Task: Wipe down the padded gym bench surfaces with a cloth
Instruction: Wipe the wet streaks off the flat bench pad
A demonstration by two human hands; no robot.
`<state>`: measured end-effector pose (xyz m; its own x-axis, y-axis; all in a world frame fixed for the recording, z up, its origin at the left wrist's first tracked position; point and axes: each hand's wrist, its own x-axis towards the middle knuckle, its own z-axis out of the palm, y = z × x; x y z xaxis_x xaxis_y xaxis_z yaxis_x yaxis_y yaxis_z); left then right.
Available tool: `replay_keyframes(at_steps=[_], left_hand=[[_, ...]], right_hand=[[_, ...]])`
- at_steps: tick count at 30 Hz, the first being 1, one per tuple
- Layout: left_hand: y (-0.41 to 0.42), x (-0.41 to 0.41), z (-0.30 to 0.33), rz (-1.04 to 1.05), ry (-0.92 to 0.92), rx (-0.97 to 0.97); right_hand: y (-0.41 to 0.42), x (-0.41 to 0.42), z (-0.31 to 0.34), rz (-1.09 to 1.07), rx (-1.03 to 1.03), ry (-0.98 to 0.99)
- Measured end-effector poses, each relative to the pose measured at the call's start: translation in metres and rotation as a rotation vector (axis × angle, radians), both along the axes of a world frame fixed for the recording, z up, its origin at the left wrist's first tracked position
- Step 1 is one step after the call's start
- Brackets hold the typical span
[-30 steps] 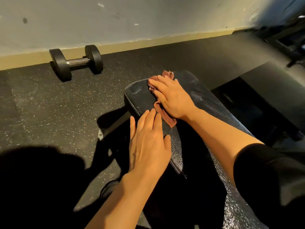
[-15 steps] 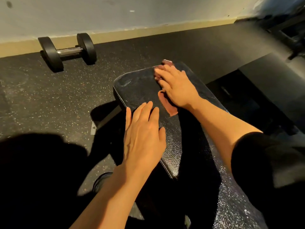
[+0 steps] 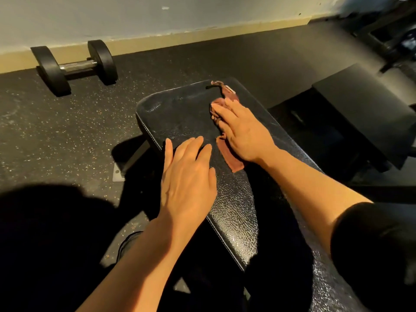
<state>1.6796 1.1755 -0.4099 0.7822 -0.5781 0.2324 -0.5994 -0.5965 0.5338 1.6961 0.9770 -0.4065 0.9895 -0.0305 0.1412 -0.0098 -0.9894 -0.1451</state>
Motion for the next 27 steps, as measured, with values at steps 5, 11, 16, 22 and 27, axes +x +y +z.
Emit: replay_keyframes(at_steps=[5,11,16,22,27], left_hand=[[0.001,0.0,0.0,-0.054,0.012,-0.01],[0.001,-0.003,0.001,-0.046,0.023,-0.03],[-0.002,-0.007,-0.002,-0.058,0.014,-0.025],[-0.002,-0.005,-0.002,-0.082,0.014,-0.024],[-0.007,-0.009,-0.001,-0.088,0.026,-0.026]], right_hand=[[-0.053,0.0,0.007,-0.399,-0.034,0.051],[0.016,-0.012,-0.007,-0.167,-0.109,0.054],[0.0,-0.036,0.002,-0.162,-0.032,-0.053],[-0.027,-0.03,0.007,-0.475,-0.036,0.008],[0.032,-0.058,-0.01,-0.181,-0.018,-0.003]])
